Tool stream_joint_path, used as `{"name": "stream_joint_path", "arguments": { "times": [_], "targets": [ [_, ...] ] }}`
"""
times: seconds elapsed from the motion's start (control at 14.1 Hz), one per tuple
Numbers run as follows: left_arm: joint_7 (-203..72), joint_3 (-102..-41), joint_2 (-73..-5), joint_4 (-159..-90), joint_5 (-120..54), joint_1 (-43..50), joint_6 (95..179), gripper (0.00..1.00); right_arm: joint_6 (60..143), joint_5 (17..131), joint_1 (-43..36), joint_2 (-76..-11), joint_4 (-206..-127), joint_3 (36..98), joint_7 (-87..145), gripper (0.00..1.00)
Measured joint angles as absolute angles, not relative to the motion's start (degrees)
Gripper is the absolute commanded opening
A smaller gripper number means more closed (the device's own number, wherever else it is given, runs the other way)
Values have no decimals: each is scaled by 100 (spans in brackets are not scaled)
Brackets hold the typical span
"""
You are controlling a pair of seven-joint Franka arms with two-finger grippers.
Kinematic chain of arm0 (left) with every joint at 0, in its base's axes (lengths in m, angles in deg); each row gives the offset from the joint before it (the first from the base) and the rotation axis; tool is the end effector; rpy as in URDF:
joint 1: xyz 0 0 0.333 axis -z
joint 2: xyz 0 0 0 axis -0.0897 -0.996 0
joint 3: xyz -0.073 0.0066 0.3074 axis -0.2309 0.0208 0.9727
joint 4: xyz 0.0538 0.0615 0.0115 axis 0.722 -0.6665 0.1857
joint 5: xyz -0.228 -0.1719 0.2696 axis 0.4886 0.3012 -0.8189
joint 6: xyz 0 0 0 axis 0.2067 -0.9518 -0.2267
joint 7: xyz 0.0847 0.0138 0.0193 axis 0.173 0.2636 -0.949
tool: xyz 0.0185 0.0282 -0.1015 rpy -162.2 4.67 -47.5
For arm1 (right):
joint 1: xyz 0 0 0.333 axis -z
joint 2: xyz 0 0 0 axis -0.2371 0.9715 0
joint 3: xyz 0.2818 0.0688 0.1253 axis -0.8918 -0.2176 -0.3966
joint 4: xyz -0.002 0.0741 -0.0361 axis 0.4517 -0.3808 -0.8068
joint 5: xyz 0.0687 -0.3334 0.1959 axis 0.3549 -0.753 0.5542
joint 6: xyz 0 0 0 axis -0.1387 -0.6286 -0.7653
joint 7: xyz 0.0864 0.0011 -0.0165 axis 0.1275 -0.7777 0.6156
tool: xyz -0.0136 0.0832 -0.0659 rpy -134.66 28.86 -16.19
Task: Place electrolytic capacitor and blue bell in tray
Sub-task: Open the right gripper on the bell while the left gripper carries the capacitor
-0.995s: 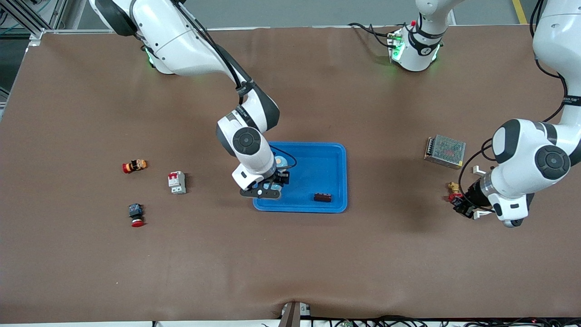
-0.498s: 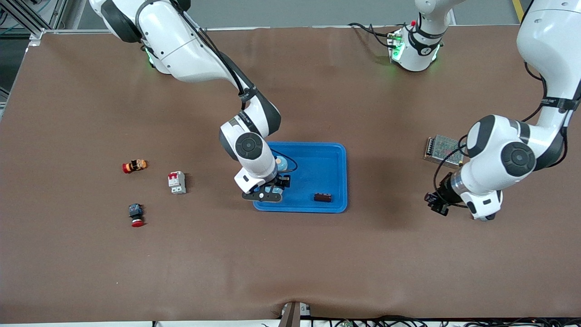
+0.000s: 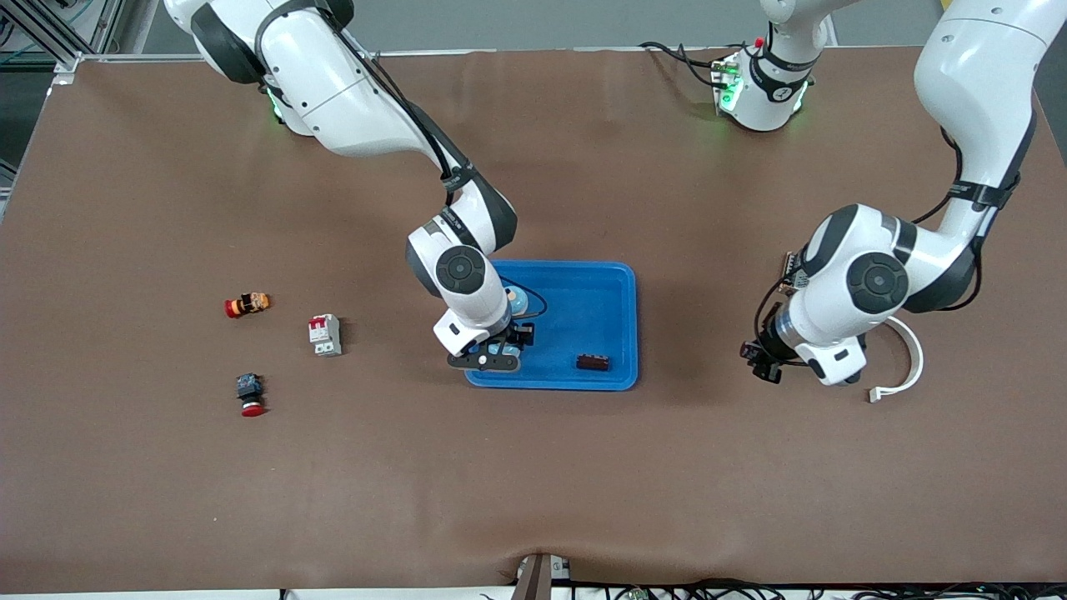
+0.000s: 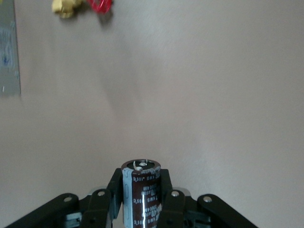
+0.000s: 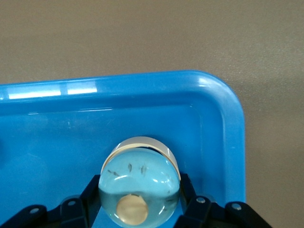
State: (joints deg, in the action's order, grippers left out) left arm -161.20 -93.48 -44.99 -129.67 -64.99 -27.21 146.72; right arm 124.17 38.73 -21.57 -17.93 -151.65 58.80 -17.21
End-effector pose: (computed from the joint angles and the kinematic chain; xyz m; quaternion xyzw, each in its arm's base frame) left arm 0.6244 -0.1537 0.2937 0.7975 0.6031 -0.0125 0.0085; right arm 0.5789 0.4443 0.1852 -0.9975 0.0447 -0.0214 0.0507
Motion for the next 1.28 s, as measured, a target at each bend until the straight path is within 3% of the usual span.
{"name": "stream_joint_path", "arguments": {
  "times": [0.07,0.64,0.92,1.28],
  "targets": [
    [-16375,-9378,-4498,-13005,-6500,-2675,14686,0,12417,3860,-2157,-1793,-15163,5881,-1721,100],
    [-18278,-9414,-4494,-13059,-6746,-2117,14997,0,12352,3813,-2157,-1823,-15035,5924,-1719,100],
    [-19068,-9417,-4494,-13070,-6850,-1692,14999,0,11687,3812,-2164,-2126,-14927,5913,-1718,100],
    [-19718,-9419,-4494,-13082,-6851,-1247,14999,0,10352,3813,-2167,-3016,-14872,5913,-1641,100]
  ]
}}
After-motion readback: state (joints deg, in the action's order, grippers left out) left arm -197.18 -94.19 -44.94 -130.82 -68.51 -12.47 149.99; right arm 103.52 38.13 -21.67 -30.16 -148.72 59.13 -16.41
